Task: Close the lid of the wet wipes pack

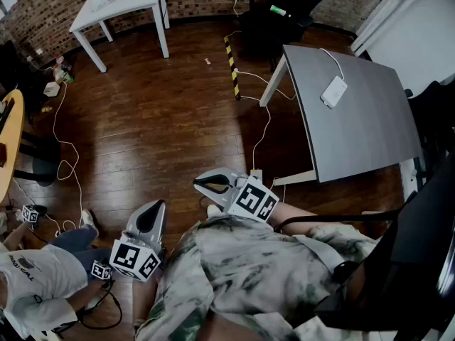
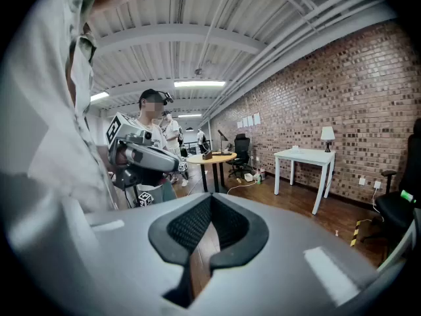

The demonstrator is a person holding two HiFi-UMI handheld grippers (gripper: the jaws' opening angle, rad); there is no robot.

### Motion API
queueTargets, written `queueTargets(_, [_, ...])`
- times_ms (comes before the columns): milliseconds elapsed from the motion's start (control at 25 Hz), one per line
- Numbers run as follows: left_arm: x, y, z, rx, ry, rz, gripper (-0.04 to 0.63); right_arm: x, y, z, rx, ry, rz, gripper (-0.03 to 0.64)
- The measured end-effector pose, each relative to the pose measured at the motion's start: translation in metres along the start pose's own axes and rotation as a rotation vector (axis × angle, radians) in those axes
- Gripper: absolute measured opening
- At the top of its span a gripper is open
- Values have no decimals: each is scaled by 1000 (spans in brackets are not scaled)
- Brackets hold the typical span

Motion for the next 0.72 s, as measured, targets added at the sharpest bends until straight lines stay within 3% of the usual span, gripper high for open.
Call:
queueTargets(400, [21, 20, 27, -2, 4, 20, 2, -44, -7, 0, -4, -21, 29, 8])
queueTargets(720, [102, 33, 52, -17, -6, -19, 2, -93, 5, 36, 36, -75, 33, 8])
Point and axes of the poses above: the fingertips, and each gripper's own axes: z forward along the fingers, x to its left, y out of its top, the point moved 1 cm from there along -z, backward along the fingers, and after that the axes turned 11 degrees about x, right-handed, at the moved point
